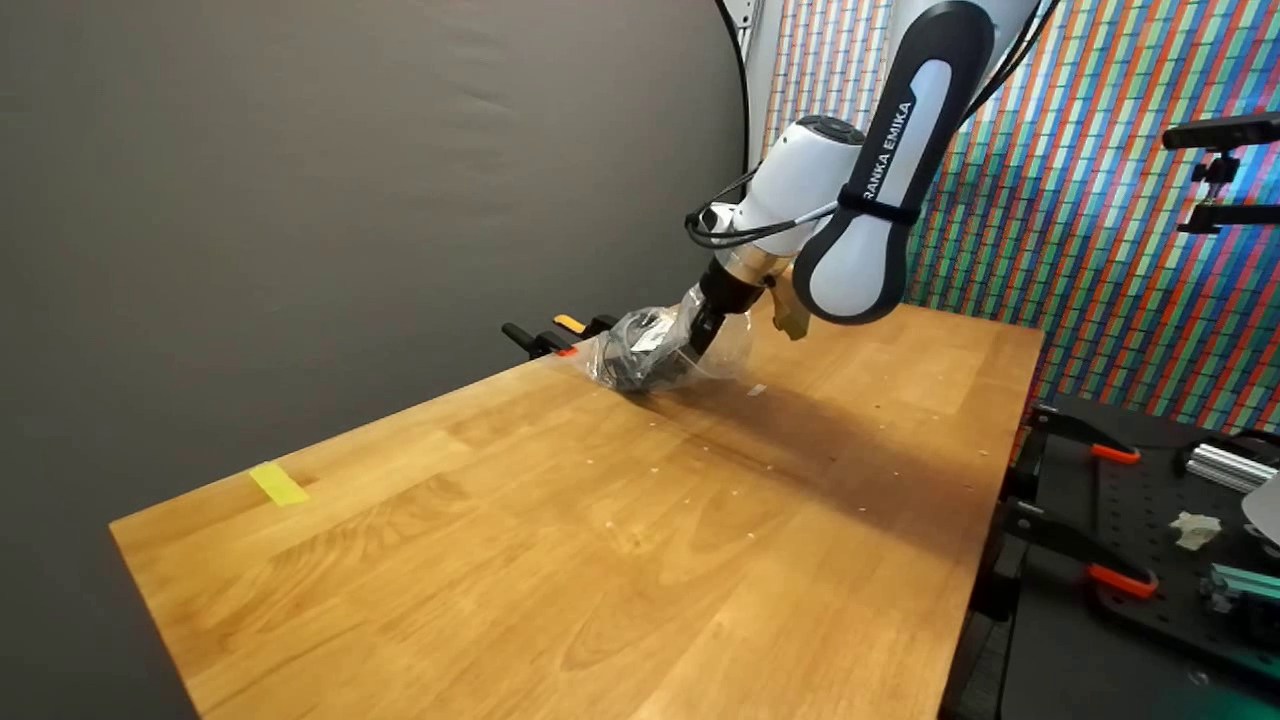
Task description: Remove the cable from the clear plastic
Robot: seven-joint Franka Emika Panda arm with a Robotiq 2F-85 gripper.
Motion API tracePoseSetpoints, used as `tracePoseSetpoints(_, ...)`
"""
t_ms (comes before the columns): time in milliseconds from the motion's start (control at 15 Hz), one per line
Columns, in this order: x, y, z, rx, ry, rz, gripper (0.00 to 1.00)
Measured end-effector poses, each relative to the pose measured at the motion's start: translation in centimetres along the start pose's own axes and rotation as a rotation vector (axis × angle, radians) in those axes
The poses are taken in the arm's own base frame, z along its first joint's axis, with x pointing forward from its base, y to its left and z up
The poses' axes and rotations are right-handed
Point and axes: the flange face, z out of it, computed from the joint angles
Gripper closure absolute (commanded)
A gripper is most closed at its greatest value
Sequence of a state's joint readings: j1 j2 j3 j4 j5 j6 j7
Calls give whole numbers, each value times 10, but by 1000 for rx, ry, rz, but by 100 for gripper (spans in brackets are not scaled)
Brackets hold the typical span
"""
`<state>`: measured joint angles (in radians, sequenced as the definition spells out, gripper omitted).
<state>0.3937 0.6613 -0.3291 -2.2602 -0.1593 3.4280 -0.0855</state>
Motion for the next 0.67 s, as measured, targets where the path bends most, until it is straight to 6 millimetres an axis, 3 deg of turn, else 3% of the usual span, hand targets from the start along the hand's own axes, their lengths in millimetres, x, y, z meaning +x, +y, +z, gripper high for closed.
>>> tracePoseSetpoints(267,4,-1,2,15,21,-5,3)
tracePoseSetpoints(333,5,-1,2,18,25,-9,22)
tracePoseSetpoints(467,5,-1,3,22,28,-15,29)
tracePoseSetpoints(667,6,0,3,22,33,-22,56)
